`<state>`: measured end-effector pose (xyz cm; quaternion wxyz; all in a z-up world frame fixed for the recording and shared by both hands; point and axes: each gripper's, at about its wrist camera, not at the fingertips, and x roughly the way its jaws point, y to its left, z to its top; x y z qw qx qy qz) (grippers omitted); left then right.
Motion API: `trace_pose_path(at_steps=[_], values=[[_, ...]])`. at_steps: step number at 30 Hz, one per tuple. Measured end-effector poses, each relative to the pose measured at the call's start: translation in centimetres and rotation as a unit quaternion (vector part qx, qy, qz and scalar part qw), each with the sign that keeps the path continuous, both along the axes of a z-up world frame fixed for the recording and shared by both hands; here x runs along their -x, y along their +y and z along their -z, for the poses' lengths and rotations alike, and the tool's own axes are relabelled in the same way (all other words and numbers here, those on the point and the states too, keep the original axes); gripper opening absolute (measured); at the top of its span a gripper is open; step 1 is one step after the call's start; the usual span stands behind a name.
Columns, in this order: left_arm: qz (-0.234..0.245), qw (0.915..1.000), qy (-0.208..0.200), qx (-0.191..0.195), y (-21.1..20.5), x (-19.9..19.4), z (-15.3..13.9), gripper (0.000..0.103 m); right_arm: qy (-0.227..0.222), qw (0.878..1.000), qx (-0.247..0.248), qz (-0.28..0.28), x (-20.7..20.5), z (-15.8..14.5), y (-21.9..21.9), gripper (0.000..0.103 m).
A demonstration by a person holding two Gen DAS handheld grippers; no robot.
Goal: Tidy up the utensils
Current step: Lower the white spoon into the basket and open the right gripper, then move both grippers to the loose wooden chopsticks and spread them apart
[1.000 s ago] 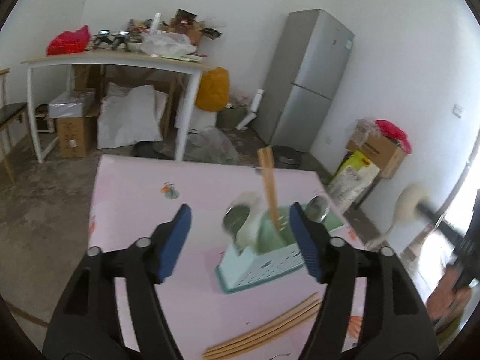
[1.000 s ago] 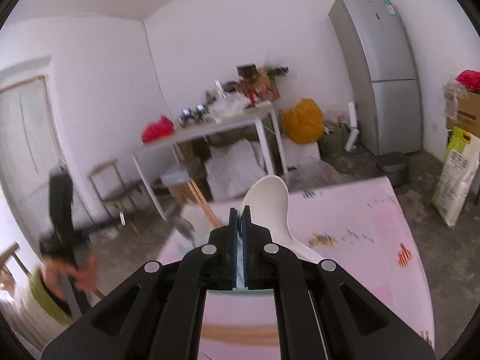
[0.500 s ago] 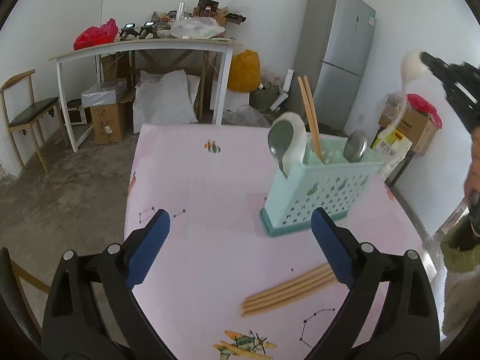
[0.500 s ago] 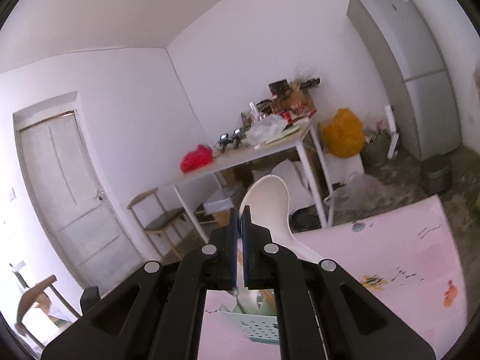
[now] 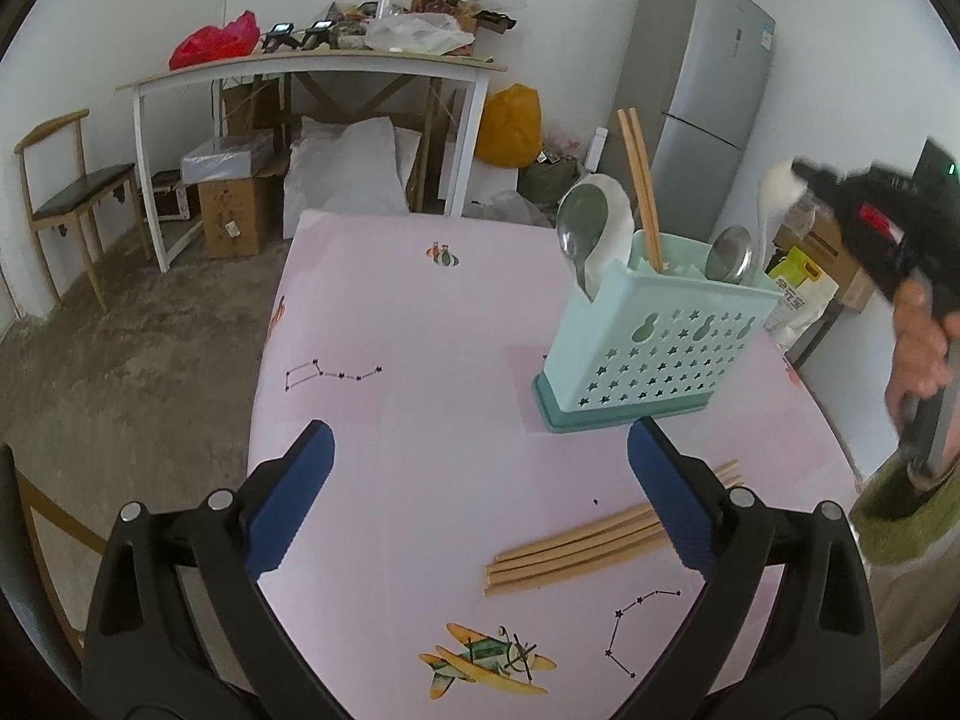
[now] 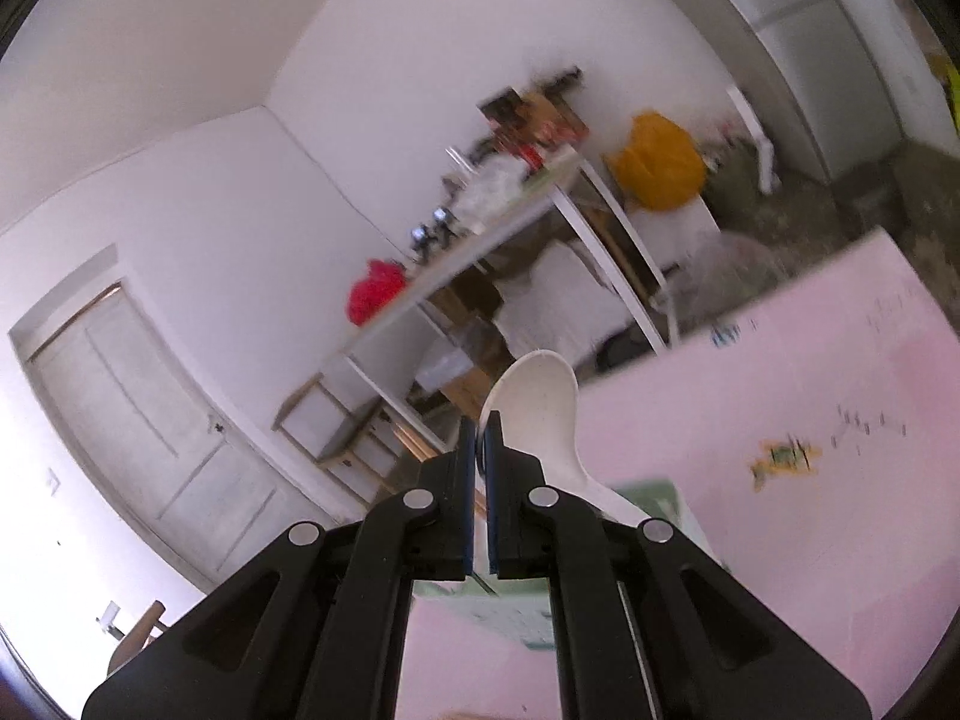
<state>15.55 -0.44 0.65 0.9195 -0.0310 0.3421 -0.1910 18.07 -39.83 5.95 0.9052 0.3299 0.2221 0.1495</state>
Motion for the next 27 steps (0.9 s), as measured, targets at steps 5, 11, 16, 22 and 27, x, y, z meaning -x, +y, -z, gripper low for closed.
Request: trace_pose_path(at_steps=[5, 11, 16, 22, 27], values=[[0.002, 1.0, 0.007, 0.004, 0.2, 0.0, 0.9, 0.095, 0.065, 0.997, 0.025, 0.021, -0.1, 2.7, -0.2, 0.014], [0.001, 1.0, 0.003, -0.004, 0.3, 0.1, 1.7, 0.094, 0.056, 0.996, 0.041, 0.06, 2.7, 2.0, -1.2, 0.035], [0.006, 0.9998, 0.011, -0.013, 0.3, 0.4, 2.4, 0.094, 0.06, 0.994, 0.065, 0.065, 5.7, 1.5, -0.8, 0.035], [0.053, 0.998, 0.023, -0.026, -0.5, 2.0, 3.7, 0.094, 0.116, 0.987, 0.109, -0.01, 6.3, 4.6, 2.9, 0.035], [0.112, 0.9926, 0.046, -0.006, -2.4, 3.9, 4.9, 0.078, 0.199, 0.958, 0.176, -0.112, 3.3, 9.6, 7.8, 0.034]])
